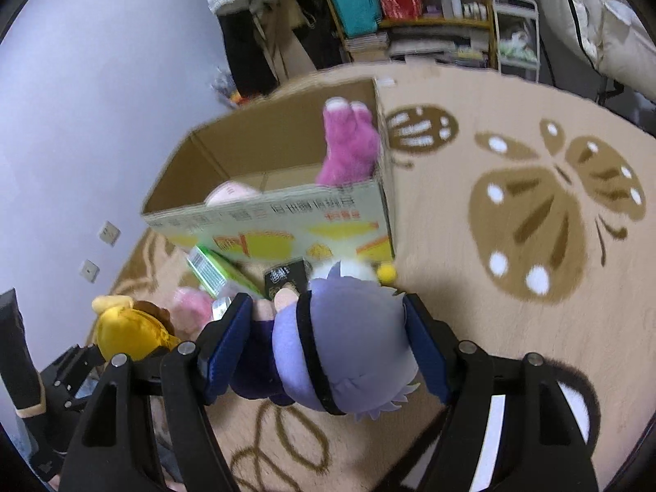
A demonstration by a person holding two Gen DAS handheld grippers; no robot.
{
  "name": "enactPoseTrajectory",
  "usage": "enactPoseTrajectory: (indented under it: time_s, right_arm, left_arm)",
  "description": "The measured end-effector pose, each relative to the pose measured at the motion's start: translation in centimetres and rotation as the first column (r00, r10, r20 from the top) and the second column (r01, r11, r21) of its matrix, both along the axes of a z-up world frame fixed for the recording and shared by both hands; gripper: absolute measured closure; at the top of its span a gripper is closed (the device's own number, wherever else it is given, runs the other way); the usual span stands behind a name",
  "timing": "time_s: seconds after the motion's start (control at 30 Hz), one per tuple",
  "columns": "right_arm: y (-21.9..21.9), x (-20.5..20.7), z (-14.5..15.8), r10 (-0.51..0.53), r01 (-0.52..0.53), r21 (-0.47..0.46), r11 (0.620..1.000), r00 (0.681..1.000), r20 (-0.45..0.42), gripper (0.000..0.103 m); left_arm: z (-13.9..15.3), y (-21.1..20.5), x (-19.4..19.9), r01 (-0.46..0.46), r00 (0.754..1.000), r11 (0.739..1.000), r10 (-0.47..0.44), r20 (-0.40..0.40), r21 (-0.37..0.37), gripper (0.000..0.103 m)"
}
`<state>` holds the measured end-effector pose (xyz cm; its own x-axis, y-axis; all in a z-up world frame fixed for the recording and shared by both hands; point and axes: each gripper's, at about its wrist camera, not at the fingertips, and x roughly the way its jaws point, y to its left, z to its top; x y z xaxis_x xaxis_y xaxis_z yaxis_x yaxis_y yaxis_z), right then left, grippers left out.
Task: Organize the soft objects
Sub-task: 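Grasp the yellow plush with left tool while right tool grasps purple-white doll, then carry both plushes over the box and open both tools to release them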
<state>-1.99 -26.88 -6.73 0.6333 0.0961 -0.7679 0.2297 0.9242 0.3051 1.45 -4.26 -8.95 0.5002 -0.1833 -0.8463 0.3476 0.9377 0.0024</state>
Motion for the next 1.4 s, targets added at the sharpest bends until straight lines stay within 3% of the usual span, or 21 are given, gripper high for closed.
enactPoseTrajectory:
  time_s: [0.17,0.4,0.63,0.87,1.4]
  right_arm:
    - [0.9,-0.3,1.7,0.011,-0.011,-0.004,1.000,0.995,0.094,0.025]
    - [1.0,-0.1,4.4,-0.008,0.013,-0.026,1.000,0.980,0.199,0.025]
    - [0.1,1.2,6.6,-0.004,0.004,0.000,1.000,0.966,0.257,0.025]
    - [-0.1,2.3,7.4,0.019,-0.008,-0.039,0.999,0.962,0.272,0.025]
    - [0.2,6.1,8.9,0.109,-0.066,-0.144,0.987,0.943,0.316,0.025]
  left_arm:
    - [1.8,0.6,-0.7,-0.018,0.995,1.000,0.019,0.096,-0.015,0.037]
    - [5.4,1.3,-1.9,-0.018,0.968,0.999,0.026,0.250,-0.034,0.037]
    - [7.2,0.9,-1.7,0.008,0.959,0.999,0.005,0.282,-0.045,0.037]
    - [9.0,0.8,-0.7,0.026,0.943,0.998,-0.008,0.331,-0.052,0.037]
    - [12.4,-0.2,6.3,-0.009,0.915,0.998,0.036,0.401,-0.069,0.036]
